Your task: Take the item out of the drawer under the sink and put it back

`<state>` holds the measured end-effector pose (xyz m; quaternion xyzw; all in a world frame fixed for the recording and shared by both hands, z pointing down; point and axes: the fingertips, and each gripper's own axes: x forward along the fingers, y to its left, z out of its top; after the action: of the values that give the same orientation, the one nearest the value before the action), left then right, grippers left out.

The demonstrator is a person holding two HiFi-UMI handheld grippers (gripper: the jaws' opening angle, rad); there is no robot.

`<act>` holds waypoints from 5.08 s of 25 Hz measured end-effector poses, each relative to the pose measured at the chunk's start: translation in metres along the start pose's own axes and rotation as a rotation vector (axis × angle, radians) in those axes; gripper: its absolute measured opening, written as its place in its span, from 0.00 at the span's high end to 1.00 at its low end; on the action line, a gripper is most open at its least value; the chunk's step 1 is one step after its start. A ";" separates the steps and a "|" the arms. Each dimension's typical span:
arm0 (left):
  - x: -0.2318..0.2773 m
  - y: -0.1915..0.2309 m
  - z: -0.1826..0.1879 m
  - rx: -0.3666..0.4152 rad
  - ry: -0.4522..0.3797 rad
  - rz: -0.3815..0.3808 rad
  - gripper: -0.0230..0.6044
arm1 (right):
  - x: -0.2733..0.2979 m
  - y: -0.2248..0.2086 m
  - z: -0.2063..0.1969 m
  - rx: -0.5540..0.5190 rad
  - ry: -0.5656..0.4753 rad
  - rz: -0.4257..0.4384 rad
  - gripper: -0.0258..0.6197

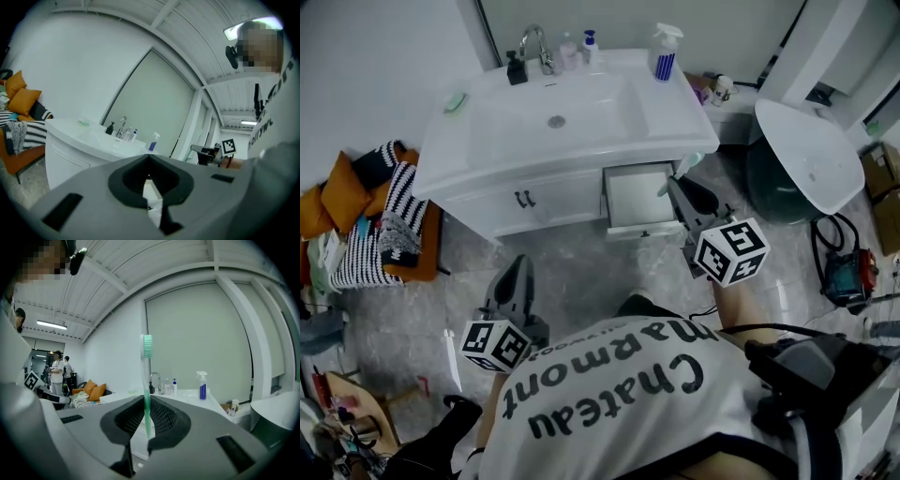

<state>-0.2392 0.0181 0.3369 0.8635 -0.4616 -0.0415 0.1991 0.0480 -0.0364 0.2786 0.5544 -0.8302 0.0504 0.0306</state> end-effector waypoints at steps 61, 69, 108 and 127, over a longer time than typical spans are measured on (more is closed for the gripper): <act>0.180 0.018 0.012 -0.026 -0.026 0.374 0.95 | 0.228 -0.288 -0.181 -0.349 0.733 0.021 0.87; 0.187 0.010 0.011 -0.006 -0.025 0.359 0.95 | 0.229 -0.286 -0.184 -0.304 0.705 0.050 0.86; 0.041 -0.003 -0.009 0.007 0.049 0.073 0.95 | 0.009 -0.101 -0.035 0.061 0.096 -0.061 0.94; -0.020 -0.001 -0.040 -0.010 0.084 0.025 0.95 | -0.054 -0.050 -0.062 0.043 0.136 -0.126 0.94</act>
<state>-0.2401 0.0474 0.3713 0.8575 -0.4635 -0.0052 0.2231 0.1148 0.0009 0.3373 0.6011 -0.7885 0.1039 0.0781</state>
